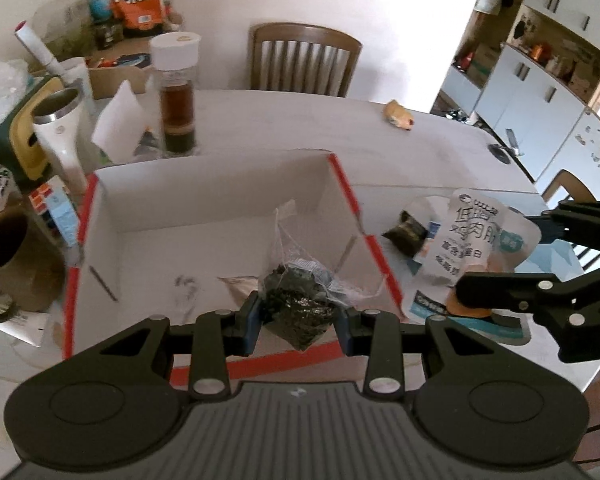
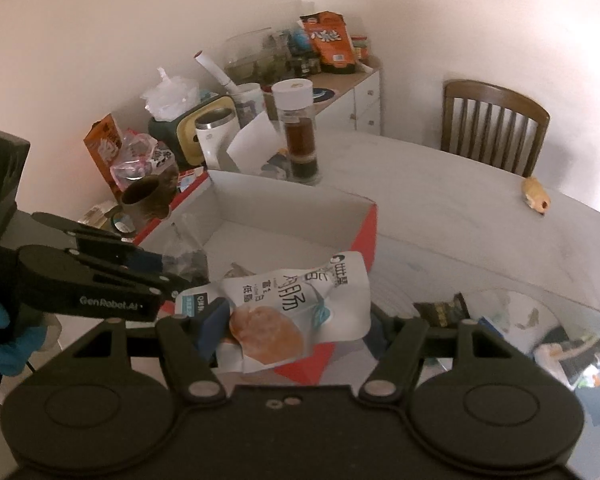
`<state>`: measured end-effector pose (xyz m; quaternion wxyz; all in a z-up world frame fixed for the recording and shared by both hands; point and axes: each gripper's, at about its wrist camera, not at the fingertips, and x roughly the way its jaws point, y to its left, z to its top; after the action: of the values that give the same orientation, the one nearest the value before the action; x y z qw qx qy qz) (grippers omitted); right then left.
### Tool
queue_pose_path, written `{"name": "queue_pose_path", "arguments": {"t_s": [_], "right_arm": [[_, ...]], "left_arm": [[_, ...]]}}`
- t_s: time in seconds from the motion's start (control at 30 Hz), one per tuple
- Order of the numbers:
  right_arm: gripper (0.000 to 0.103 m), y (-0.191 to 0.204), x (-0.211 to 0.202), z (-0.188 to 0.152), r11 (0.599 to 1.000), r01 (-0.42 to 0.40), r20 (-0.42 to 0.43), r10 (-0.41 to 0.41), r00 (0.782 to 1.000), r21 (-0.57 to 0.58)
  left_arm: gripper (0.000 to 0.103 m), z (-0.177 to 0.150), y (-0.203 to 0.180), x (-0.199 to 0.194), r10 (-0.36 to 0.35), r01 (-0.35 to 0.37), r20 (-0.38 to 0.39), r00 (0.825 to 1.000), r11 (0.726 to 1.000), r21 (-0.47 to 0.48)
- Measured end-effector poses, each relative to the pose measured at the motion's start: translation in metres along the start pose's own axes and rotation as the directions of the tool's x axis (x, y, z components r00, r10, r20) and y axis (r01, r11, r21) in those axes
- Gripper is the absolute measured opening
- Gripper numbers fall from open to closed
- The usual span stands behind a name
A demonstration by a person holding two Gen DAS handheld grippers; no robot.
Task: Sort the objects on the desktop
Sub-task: 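Carry the seaweed bag in the left tool and sausage bag in the right tool over the box, then open the left tool to drop the seaweed bag while the right tool releases the sausage bag into the box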
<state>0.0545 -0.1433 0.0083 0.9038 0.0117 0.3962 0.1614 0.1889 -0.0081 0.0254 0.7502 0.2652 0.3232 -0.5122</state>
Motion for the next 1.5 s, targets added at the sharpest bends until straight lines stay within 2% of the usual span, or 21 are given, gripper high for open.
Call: {"name": "queue_pose_path", "arguments": {"t_s": [0.43, 0.6, 0.87, 1.1, 1.5], "right_arm": [[0.068, 0.017, 0.044, 0.030, 0.997, -0.027, -0.032, 0.025, 0.999, -0.070], [0.068, 0.023, 0.071, 0.037, 0.994, -0.019, -0.054, 0.014, 0.998, -0.105], [0.068, 0.022, 0.110, 0.047, 0.991, 0.021, -0.089, -0.033, 0.995, -0.132], [0.068, 0.013, 0.149, 0.051, 0.994, 0.031, -0.153, -0.048, 0.987, -0.109], [0.068, 0.020, 0.196, 0.053, 0.973, 0.078, -0.223, -0.128, 0.966, -0.218]], "left_arm": [[0.036, 0.019, 0.048, 0.023, 0.091, -0.091, -0.030, 0.995, 0.996, -0.006], [0.036, 0.023, 0.057, 0.041, 0.125, -0.122, -0.055, 0.991, 0.991, 0.047], [0.036, 0.029, 0.066, 0.076, 0.161, -0.153, -0.107, 0.981, 0.985, 0.082], [0.037, 0.036, 0.070, 0.099, 0.203, -0.183, -0.136, 0.970, 0.973, 0.142], [0.037, 0.041, 0.069, 0.137, 0.243, -0.189, -0.191, 0.951, 0.947, 0.261]]}}
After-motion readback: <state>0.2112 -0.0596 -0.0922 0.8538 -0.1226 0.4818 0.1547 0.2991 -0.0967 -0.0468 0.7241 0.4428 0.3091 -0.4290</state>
